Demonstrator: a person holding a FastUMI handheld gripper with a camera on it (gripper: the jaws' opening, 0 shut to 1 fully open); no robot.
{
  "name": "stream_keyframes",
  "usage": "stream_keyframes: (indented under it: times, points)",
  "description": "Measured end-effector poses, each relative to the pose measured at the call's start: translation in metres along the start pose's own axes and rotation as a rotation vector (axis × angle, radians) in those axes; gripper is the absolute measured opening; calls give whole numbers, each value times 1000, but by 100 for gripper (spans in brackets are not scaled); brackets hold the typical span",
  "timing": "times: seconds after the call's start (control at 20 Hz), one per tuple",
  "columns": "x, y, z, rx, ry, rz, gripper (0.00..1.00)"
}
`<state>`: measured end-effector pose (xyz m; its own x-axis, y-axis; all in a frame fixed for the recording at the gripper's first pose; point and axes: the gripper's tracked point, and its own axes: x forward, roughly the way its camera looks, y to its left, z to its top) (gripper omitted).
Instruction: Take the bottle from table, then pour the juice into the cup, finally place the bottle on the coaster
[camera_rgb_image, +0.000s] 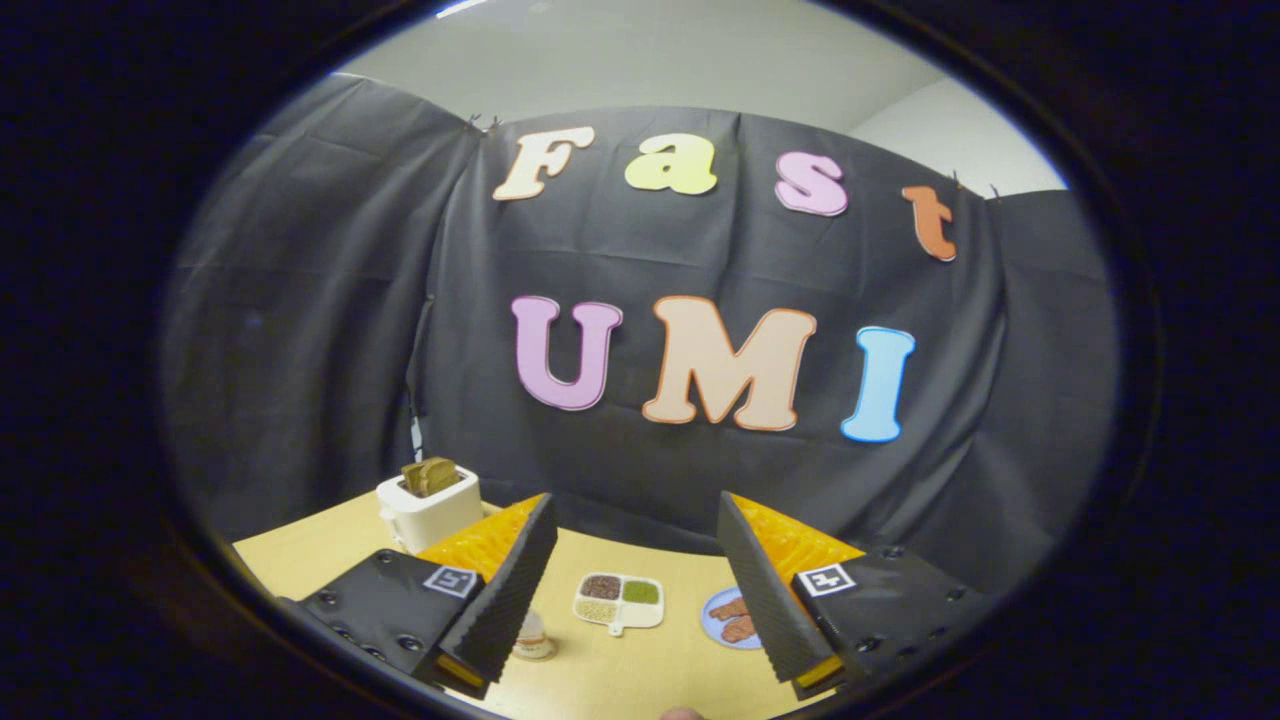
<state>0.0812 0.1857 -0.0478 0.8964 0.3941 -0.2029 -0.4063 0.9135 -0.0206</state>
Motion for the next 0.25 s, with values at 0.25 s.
stream_keyframes:
  times: [0.25]
  points:
    - [-26,-33,21,53,-21,-60,98]
